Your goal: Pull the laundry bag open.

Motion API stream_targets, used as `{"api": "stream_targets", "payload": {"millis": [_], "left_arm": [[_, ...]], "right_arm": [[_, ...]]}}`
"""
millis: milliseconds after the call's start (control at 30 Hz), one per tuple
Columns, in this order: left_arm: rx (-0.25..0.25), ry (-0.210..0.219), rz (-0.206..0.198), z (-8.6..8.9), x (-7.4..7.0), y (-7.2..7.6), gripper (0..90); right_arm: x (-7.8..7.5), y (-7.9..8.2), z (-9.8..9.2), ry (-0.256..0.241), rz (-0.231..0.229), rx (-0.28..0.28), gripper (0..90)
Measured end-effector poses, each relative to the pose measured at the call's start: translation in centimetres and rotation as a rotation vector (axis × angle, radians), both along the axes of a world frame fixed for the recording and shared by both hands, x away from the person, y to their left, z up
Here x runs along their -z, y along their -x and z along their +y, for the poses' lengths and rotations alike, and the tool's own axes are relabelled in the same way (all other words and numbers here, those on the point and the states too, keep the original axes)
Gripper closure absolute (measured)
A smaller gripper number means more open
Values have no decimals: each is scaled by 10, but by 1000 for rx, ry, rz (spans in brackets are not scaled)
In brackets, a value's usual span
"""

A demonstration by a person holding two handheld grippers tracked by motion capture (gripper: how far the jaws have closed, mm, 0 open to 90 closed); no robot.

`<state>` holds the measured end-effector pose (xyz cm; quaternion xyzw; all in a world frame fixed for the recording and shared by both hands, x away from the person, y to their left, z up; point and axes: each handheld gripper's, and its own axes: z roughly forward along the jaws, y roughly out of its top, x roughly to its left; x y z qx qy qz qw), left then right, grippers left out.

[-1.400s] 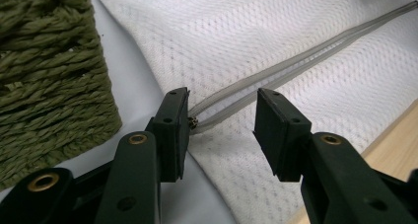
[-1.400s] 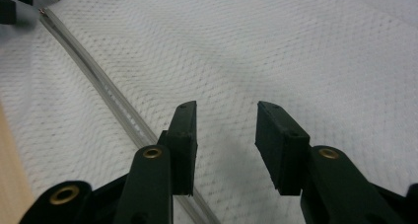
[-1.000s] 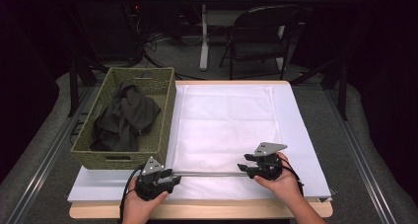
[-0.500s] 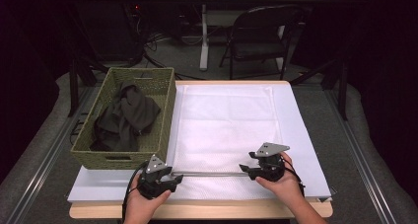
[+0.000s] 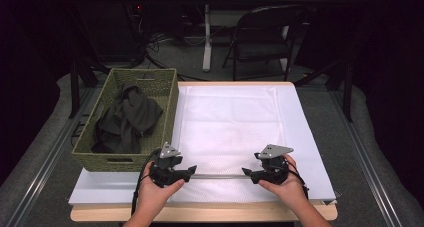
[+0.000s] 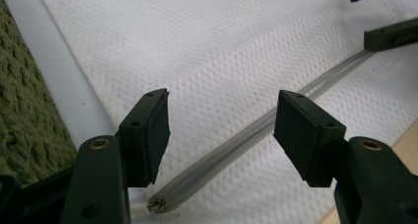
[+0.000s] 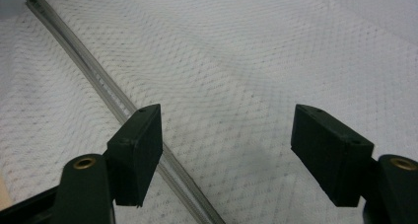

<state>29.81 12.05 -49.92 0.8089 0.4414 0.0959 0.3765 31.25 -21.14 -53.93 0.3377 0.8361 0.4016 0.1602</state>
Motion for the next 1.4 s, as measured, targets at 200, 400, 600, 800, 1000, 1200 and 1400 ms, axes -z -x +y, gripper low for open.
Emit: {"api": "stream_targets", "payload": {"millis": [200,400,600,800,1000,1200,1400], "left_arm": [[11,5,-9,-7,-11,-11,378],[26,-11,-30,-20,-21,-28,367],[30,-46,-53,-30,-31,-40,340],[13,-40,-44,-35,-43,-54,350],[-8,-73,-71,-26,-55,-64,351],[-45,-70,-74,-12,-66,-70,350],[-74,-59,-72,2,-73,-73,349]], "right_arm": [[-2,0,-1,-8,2,14,277],[-3,0,-2,-21,12,22,236],[-2,1,-1,-5,20,17,228],[-1,1,-1,8,12,11,270],[-1,1,-2,10,21,15,285],[-1,1,-2,7,22,15,285],[-1,1,-2,12,21,12,289]]}}
